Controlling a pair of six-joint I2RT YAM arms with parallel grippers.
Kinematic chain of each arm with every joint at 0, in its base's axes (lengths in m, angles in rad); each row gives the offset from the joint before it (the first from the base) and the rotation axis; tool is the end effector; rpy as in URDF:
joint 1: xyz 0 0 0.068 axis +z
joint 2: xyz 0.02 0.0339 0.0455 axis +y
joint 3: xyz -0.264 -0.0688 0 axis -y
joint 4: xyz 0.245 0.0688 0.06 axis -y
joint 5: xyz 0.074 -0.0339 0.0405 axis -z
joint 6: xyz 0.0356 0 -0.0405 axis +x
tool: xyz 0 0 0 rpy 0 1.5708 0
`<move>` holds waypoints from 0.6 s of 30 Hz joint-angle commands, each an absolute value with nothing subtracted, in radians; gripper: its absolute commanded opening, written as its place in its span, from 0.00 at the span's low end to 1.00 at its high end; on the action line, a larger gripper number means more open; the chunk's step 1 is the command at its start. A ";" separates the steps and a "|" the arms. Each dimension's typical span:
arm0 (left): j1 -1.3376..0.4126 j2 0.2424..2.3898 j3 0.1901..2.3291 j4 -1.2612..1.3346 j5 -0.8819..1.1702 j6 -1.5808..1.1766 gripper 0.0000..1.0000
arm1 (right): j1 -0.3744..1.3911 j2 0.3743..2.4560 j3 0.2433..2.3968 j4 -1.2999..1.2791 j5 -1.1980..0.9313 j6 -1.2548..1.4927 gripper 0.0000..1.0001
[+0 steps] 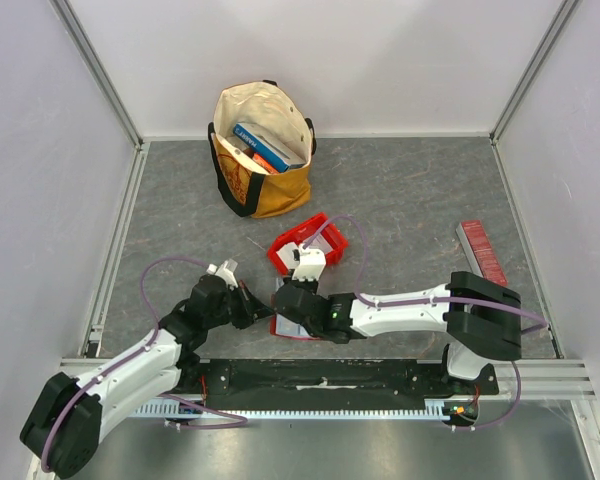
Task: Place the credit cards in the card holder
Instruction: Insert the credit card into the card holder.
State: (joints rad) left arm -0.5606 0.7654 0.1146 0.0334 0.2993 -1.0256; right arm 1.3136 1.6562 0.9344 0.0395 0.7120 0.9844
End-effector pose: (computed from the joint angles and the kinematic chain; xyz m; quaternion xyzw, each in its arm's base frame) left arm 0.1206 -0.0881 0.1332 -0.1359 0.8707 -0.4162 0.2240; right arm 0.1101 0.3272 0.1960 0.0091 0.8594 0.2387 0.4520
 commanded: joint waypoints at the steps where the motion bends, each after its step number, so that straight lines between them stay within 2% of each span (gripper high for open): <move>1: -0.561 0.744 0.126 0.022 0.325 -1.040 0.02 | 1.319 1.667 0.979 -0.038 0.788 0.994 0.00; 18: -0.561 0.719 0.118 0.008 0.310 -1.040 0.02 | 1.319 1.600 0.969 -0.144 0.825 0.973 0.00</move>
State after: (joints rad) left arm -0.5606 0.7292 0.1146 -0.0006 0.2985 -1.0256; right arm 1.3136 1.6543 0.9512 -0.1215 0.7662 0.9756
